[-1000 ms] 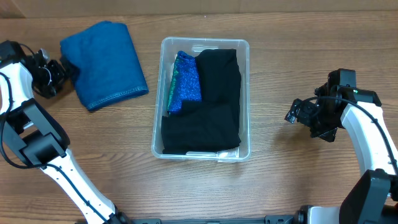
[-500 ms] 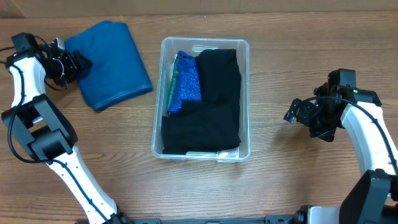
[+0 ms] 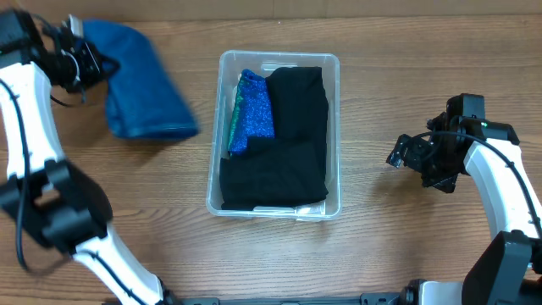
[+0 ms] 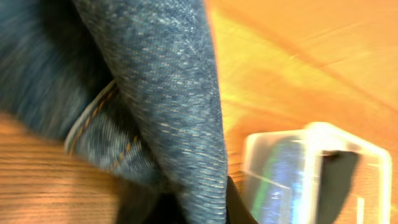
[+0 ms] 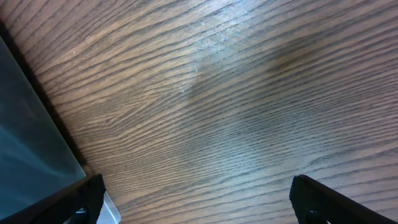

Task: Pack container
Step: 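Grasp the teal-blue towel with the left gripper and lay it in the bin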

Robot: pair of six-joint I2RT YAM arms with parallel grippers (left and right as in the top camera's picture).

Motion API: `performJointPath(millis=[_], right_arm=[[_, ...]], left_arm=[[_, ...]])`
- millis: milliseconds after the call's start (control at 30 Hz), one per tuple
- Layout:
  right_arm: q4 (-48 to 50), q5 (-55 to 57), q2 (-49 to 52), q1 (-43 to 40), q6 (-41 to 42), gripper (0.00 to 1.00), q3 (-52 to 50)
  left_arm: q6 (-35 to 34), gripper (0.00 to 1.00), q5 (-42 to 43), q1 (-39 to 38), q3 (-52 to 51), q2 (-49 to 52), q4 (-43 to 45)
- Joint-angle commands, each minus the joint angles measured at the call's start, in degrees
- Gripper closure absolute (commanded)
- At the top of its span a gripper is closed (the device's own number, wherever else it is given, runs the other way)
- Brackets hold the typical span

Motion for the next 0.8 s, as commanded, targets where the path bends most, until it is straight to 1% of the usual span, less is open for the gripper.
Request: performJointPath(millis=[0,33,100,133,200,233,267,300,333,433,467,567,600,700,733,767], right_arm=[[0.3,-0.4,-0.3,-0.1,-0.5,0.0,0.2],[0.3,-0.4,-0.3,-0.1,-0.4,0.0,0.2],[0.3,-0.4,-0.3,-0.1,-0.5,0.0,0.2],[0.3,-0.4,-0.3,-0.1,-1.2,0.0,0.2],[0.0,-0.5,-0.3,-0.1,-1.3,0.0,0.2],[0.0,-0.5,-0.3,-0.1,-1.3,0.0,0.2],[0.0,-0.5,-0.3,-0.1,-1.3,0.0,0.2],[-0.1,-0.5,-0.3,-0.1,-1.3,0.0,0.2],[-0.5,-0.5,-0.3,-0.1,-1.2,0.0,0.2],[-0.9,-0.5,-0.3,-0.1,-1.3,0.0,0.2],[-1.0,-0.5,-0.3,-0.1,-1.3,0.0,0.2],[-1.0,-0.4,-0.3,-0.1,-1.3,0.0,0.2],[-1.0,-0.4,-0.3,-0.1,-1.3,0.0,0.2],[-0.9,-0.3,-0.3,-0.1,-1.3,0.0,0.2],[-0.8,-0.2,-0.3,-0.1,-1.3,0.0,0.2],[-0.8,-0.2,-0.3,-0.1,-1.3,0.0,0.2]], left_arm=[[-4.0,0.96,5.4,-3.0,1.4,-17.6,1.9],[-6.2,0.96,5.4,-6.2,1.4,-21.6,2.2],[-9.1,0.96,4.5,-11.6,1.4,-25.6,2.9],[-11.5,0.96,2.5,-16.8,1.4,-27.7,3.6],[-14.4,0.96,-3.7,-26.0,1.4,-29.0,4.4],[-15.1,0.96,-6.8,-31.7,1.4,-28.9,4.9],[-15.1,0.96,-9.7,-35.6,1.4,-28.5,4.8],[-15.0,0.96,-15.0,-42.0,1.4,-27.6,4.7],[-15.5,0.96,-19.9,-46.5,1.4,-26.0,3.7],[-17.0,0.96,-25.4,-51.2,1.3,-22.2,1.0],[-16.9,0.96,-25.4,-52.1,1.3,-20.2,0.4],[-13.9,0.96,-19.2,-53.4,1.3,-12.6,-0.3],[-13.9,0.96,-18.8,-53.4,1.3,-10.8,-1.1],[-13.8,0.96,-19.0,-53.4,1.3,-8.0,-3.5],[-13.7,0.96,-19.9,-53.2,1.3,-7.6,-4.8],[-13.7,0.96,-23.2,-52.7,1.3,-7.5,-6.7]])
